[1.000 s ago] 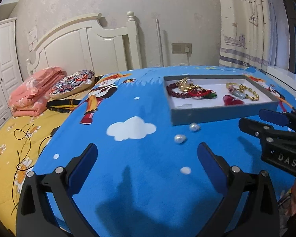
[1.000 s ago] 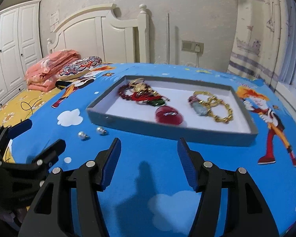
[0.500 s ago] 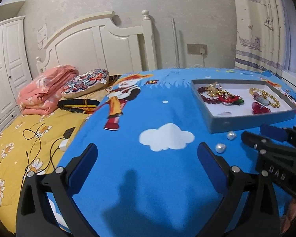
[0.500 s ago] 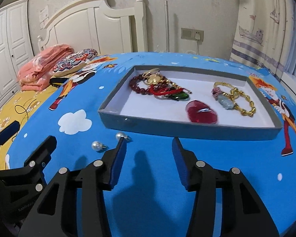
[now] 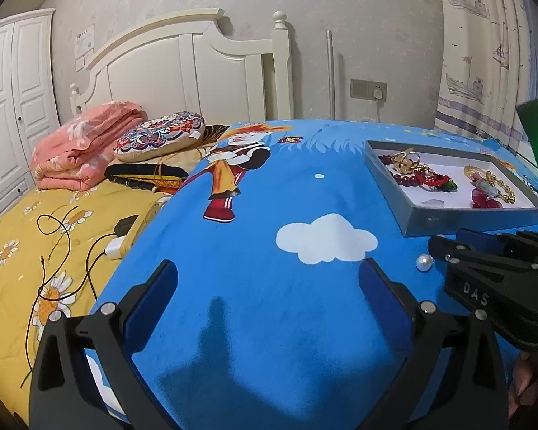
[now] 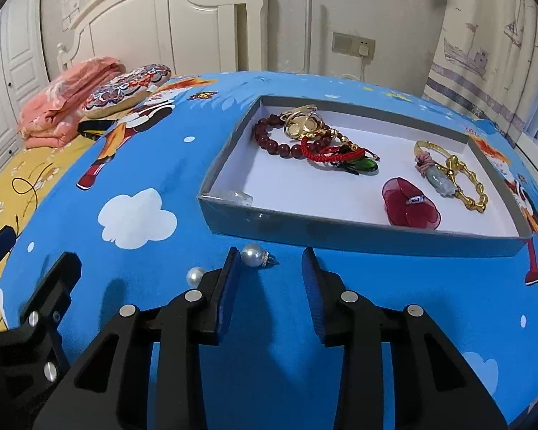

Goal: Organize jewelry
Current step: 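Move the right tool to a pearl earring and grasp it, then grasp the other pearl earring with the left tool while the right tool holds its pearl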

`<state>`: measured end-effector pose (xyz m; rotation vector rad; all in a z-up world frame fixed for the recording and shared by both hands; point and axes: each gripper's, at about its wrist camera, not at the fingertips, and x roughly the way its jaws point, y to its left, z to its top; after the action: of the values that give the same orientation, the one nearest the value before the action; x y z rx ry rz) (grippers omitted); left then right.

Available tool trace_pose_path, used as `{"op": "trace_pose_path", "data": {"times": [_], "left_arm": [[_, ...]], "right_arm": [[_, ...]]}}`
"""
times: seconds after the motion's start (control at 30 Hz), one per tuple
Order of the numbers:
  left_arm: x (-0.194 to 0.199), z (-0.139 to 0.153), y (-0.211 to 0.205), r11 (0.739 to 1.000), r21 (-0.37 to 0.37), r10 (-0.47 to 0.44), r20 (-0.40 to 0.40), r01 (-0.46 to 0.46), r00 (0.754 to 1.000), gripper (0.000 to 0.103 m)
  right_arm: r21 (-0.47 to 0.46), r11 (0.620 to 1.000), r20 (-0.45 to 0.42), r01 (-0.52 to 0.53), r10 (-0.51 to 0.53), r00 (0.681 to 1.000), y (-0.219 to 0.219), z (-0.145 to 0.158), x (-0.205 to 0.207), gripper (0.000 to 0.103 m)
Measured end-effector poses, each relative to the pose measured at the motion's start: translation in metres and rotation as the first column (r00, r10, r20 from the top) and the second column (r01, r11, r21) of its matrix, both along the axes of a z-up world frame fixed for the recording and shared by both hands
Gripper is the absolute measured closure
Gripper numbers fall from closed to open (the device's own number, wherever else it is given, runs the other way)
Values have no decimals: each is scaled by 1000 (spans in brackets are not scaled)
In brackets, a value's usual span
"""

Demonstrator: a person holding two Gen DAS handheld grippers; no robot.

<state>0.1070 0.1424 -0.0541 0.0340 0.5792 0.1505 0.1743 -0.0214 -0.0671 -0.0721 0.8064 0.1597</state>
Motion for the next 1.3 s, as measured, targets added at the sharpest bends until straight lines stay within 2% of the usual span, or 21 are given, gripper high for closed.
{"op": "trace_pose_path", "data": {"times": [0.17,0.47,0.7,0.8,0.97,1.2,1.27,1.3], "left_arm": [[-1,0,2,1000,-16,10,-2,-10,1000,5],[3,3,-31,998,-42,-46,-21,45,999,5],[13,2,-74,995,-32,-95,-47,94,994,8],[21,0,-84,995,-36,-94,-72,92,993,14],[32,-6,-98,995,-31,-94,-109,91,990,29],[42,-12,-110,999,25,-34,-140,38,990,53],[42,-13,-108,999,28,-17,-149,21,989,65],[43,-14,-107,1000,18,-13,-157,16,987,67]], "right_arm": [[-32,999,9,-3,4,1000,9,0,1,84],[0,1000,63,22,-21,998,-15,2,-15,84],[48,994,108,93,-98,989,-80,15,-24,84],[57,990,116,130,-136,984,-108,13,-26,84],[90,978,119,188,-198,973,-150,8,-31,84],[117,979,142,167,-183,973,-169,6,-41,84],[128,980,146,152,-170,975,-171,6,-43,83],[132,981,147,140,-159,976,-172,5,-44,84]]}}
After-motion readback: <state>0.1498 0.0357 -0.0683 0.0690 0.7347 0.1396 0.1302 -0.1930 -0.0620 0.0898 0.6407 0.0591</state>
